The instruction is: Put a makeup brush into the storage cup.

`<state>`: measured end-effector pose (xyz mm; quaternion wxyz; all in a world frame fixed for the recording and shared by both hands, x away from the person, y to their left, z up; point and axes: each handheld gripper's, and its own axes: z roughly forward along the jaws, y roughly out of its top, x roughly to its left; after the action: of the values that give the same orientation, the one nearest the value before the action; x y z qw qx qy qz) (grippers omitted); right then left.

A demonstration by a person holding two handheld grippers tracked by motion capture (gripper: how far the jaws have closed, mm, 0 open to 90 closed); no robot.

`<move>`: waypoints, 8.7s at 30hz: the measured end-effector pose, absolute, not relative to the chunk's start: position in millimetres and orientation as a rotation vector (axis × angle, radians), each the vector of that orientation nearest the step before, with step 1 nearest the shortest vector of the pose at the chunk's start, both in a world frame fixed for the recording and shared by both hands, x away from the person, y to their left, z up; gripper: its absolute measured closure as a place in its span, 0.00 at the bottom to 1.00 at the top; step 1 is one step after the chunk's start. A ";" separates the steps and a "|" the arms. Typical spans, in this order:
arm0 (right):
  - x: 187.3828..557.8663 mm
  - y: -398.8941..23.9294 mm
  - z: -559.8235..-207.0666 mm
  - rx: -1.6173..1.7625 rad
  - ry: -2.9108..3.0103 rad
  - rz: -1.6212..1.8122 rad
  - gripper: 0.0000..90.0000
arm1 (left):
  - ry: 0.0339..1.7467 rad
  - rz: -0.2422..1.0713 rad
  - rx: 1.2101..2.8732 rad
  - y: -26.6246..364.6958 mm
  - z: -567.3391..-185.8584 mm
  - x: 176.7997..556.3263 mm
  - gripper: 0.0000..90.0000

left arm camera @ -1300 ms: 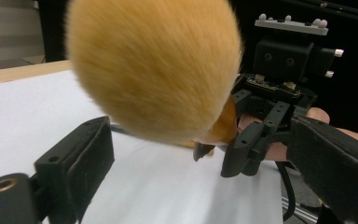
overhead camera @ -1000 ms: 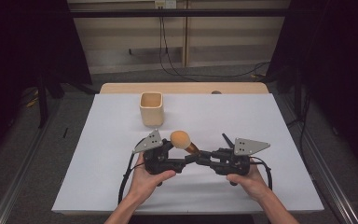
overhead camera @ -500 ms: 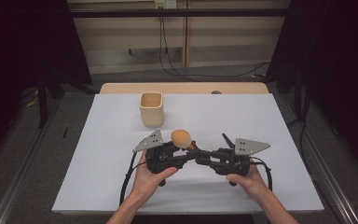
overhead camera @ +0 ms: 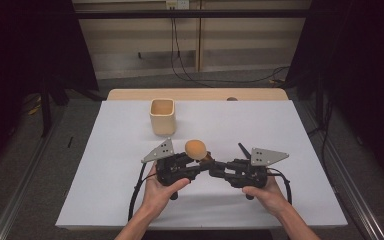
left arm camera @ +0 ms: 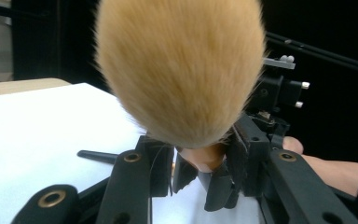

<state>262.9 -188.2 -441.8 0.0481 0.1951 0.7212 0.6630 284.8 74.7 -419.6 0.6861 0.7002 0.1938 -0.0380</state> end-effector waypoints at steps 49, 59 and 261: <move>255.4 -194.9 -441.8 0.845 2.223 1.797 0.03 | 0.480 -0.033 1.659 98.1 -412.5 287.6 0.73; 247.6 -209.9 -439.7 0.906 2.164 1.757 0.01 | 0.511 -0.021 1.699 107.1 -406.3 290.5 0.73; 194.6 -292.0 -469.8 1.045 1.830 1.477 0.00 | 0.996 0.455 1.720 181.3 -402.2 452.2 0.18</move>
<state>194.6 -292.0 -469.8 0.2803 0.3897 0.6828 0.5508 452.2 181.3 -402.2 0.5238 0.7185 0.4162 0.1900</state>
